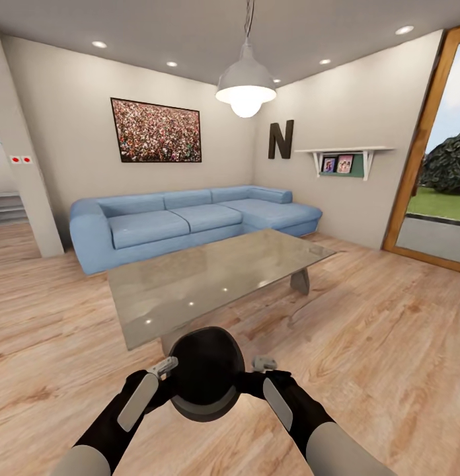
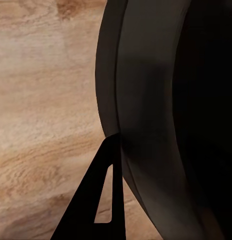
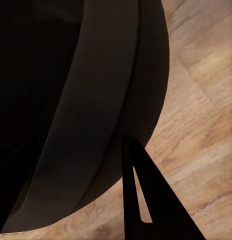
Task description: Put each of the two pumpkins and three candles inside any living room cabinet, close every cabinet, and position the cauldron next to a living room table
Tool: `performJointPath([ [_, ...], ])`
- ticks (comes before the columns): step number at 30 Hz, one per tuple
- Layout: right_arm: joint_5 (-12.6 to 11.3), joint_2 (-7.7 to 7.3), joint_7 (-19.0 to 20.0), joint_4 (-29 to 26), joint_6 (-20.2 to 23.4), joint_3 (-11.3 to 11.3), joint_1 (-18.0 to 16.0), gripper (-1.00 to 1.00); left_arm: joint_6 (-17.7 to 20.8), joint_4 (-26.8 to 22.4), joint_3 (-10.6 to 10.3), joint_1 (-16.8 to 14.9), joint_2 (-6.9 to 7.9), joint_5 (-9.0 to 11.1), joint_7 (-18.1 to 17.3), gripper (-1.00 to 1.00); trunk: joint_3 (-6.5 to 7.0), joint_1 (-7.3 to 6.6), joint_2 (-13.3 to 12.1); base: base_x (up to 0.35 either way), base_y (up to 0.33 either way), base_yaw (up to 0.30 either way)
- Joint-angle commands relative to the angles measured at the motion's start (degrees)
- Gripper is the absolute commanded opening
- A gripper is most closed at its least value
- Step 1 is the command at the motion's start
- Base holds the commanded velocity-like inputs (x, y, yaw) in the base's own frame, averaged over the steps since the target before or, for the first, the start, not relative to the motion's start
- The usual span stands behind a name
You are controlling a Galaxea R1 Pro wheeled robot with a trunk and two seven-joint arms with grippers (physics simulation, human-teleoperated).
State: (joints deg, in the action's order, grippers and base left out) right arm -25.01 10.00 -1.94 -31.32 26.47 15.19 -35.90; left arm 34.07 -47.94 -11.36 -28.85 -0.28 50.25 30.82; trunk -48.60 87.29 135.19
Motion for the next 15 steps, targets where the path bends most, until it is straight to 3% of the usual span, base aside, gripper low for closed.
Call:
performJointPath([
  [1, -2.59, 0.00, 0.35, -0.18, 0.18, 0.90, -0.04, -1.00, -0.67, -3.81, -0.43, -0.07, 0.64, 2.74, -0.14, -1.00, -0.05, -0.01, 0.03, 0.023, 0.000, 0.000],
  [15, -2.59, 0.00, 2.10, -1.90, 2.53, 0.82, -0.04, -1.00, -0.71, -3.82, -0.42, -0.07, 0.63, 2.74, -0.07, -1.00, -0.05, -0.01, 0.03, 0.035, 0.000, 0.000],
])
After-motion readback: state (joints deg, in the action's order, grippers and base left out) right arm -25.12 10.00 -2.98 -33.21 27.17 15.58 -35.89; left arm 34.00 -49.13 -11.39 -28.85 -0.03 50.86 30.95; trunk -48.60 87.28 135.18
